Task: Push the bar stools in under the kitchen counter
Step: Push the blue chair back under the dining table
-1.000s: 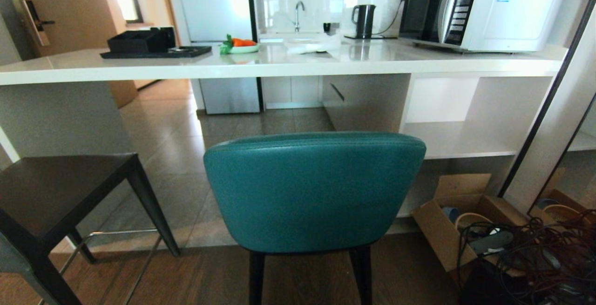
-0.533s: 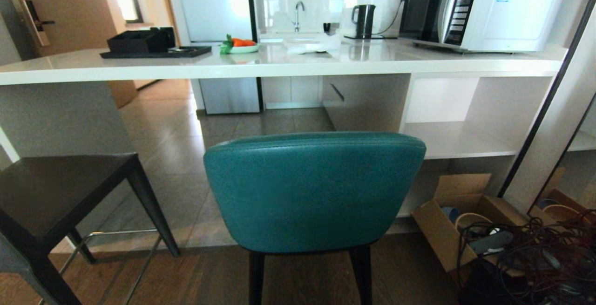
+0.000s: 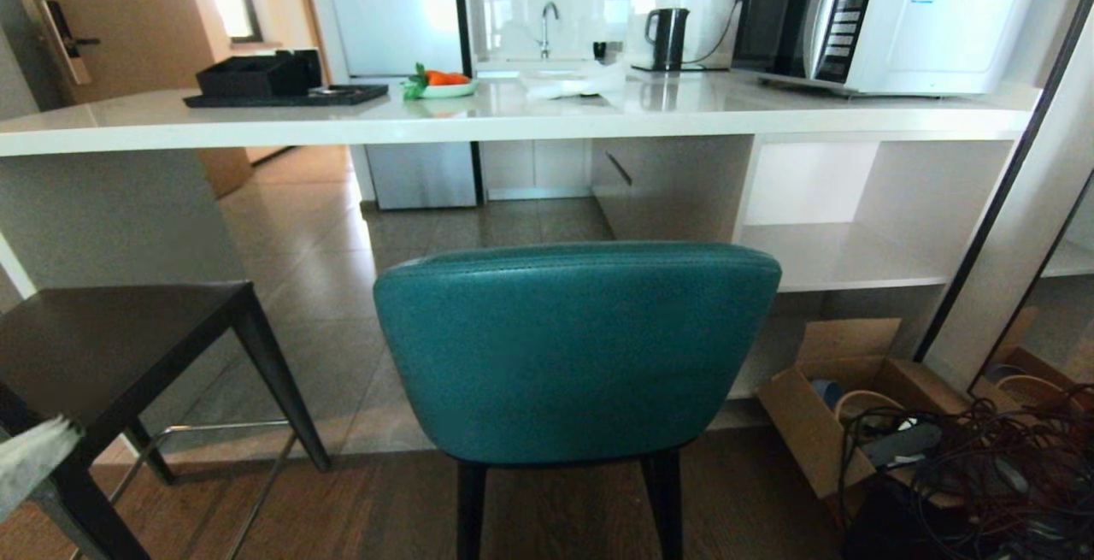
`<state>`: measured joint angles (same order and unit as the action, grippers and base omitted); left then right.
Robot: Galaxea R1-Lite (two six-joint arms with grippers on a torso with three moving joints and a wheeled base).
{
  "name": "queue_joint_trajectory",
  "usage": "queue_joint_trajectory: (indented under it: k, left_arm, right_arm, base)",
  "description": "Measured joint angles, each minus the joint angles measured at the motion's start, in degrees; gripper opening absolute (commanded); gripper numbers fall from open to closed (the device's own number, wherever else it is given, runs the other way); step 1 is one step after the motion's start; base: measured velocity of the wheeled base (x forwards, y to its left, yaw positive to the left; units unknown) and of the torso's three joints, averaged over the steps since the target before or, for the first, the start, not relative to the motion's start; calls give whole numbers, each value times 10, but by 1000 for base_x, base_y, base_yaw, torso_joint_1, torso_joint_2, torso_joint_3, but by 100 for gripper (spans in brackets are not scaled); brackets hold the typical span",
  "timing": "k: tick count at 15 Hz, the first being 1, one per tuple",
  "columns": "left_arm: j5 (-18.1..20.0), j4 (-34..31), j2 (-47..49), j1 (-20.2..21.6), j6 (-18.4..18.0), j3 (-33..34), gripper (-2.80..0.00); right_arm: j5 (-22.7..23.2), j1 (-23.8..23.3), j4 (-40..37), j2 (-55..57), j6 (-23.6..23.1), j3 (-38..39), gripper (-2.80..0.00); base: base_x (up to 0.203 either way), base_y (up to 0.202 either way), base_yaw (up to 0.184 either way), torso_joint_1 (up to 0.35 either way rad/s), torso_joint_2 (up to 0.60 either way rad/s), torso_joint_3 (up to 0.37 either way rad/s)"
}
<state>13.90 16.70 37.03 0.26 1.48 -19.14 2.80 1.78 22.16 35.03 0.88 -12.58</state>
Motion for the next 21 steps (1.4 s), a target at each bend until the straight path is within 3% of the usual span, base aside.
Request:
queue_joint_trajectory:
  k: [3,8,10,12,15,21]
  left_arm:
    - [-28,184,206,-9,4,-12,-280]
    - [-137,457,470,-88,8,-32,-280]
    - [-183,542,549,-115,9,-36,-280]
    - [-201,620,607,-133,8,-30,-280]
    - [-216,701,667,-173,8,-11,-280]
    - [-234,705,697,-215,8,-8,-280]
  right_arm:
    - [7,5,173,204,1,-18,-280]
    - [11,29,462,495,0,-68,-280]
    - [10,41,535,580,0,-108,-280]
    - [9,60,561,637,1,-145,-280]
    - [4,103,572,674,2,-153,-280]
    - [-2,148,621,725,0,-126,-280]
  base:
    - [0,0,0,0,0,0]
    - [0,0,0,0,0,0]
    - [0,0,0,0,0,0]
    - [0,0,0,0,0,0]
    - [0,0,0,0,0,0]
    - [0,0,0,0,0,0]
